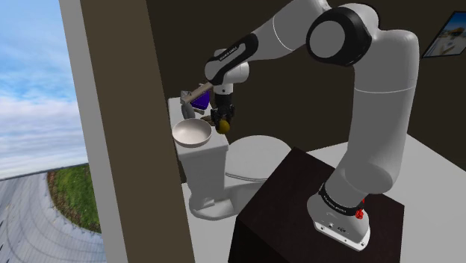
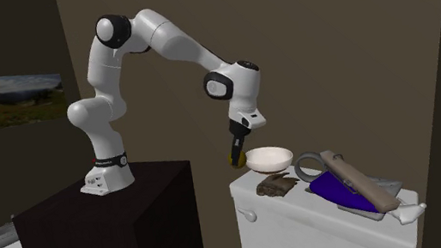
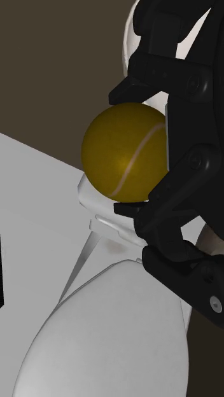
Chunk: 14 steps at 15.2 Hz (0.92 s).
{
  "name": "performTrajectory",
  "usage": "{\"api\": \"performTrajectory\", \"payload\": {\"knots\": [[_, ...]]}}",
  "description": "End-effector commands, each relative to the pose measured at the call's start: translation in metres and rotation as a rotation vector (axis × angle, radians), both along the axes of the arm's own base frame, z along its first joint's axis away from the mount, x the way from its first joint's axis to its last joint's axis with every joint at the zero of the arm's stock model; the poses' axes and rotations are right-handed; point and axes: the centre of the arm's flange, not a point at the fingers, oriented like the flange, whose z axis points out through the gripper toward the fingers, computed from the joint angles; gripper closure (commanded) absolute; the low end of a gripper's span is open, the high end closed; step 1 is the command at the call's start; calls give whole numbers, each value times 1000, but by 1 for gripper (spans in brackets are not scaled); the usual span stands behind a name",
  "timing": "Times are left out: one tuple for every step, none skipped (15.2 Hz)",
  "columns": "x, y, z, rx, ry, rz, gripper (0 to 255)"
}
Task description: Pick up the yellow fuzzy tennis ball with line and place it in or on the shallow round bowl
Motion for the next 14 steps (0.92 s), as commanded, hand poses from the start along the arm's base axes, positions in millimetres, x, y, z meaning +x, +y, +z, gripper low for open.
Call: {"api": "performTrajectory", "payload": {"knots": [[0, 1, 11, 0, 0, 0, 255], [0, 1, 16, 0, 0, 0, 255], [0, 1, 22, 0, 0, 0, 255], [0, 1, 27, 0, 0, 0, 255], [0, 1, 32, 0, 0, 0, 255], [0, 1, 38, 0, 0, 0, 255], [0, 1, 43, 0, 0, 0, 255], [0, 1, 48, 0, 0, 0, 255], [0, 1, 53, 0, 0, 0, 255], [0, 1, 59, 0, 0, 0, 255], [0, 1, 64, 0, 0, 0, 255], [0, 1, 69, 0, 0, 0, 255], [0, 1, 74, 0, 0, 0, 255], [10, 9, 74, 0, 0, 0, 255]]}}
